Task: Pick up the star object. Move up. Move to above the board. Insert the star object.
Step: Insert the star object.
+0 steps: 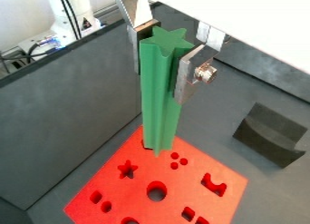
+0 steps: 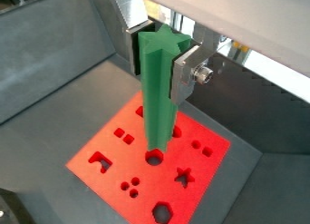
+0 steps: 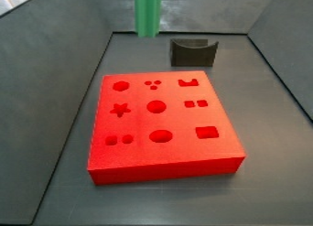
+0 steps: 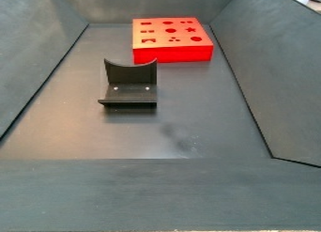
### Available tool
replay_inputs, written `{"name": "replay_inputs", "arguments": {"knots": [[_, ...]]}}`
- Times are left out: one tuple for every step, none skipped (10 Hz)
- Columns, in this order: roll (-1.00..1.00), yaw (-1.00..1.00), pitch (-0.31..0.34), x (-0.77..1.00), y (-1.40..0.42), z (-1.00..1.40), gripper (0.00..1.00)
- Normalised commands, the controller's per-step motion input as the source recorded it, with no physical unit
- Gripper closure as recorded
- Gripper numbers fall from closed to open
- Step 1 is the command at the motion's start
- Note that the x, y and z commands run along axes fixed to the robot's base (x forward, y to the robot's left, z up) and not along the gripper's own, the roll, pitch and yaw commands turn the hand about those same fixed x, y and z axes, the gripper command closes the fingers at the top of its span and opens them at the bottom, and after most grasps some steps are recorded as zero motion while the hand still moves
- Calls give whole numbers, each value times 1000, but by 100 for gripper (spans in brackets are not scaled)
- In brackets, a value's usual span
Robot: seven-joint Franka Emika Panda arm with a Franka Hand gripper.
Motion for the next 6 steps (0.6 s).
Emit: {"name": "replay_inputs", "arguments": {"knots": [[77,-217,53,0,-134,-283,100],[40,-326,66,54,-206,-211,100],[13,-437,106,63,-243,-140,100],[6,-549,91,0,-254,-146,100],[1,-651,66,-20,-274,-169,100],[0,-677,47,-106,-191,-223,100]]}}
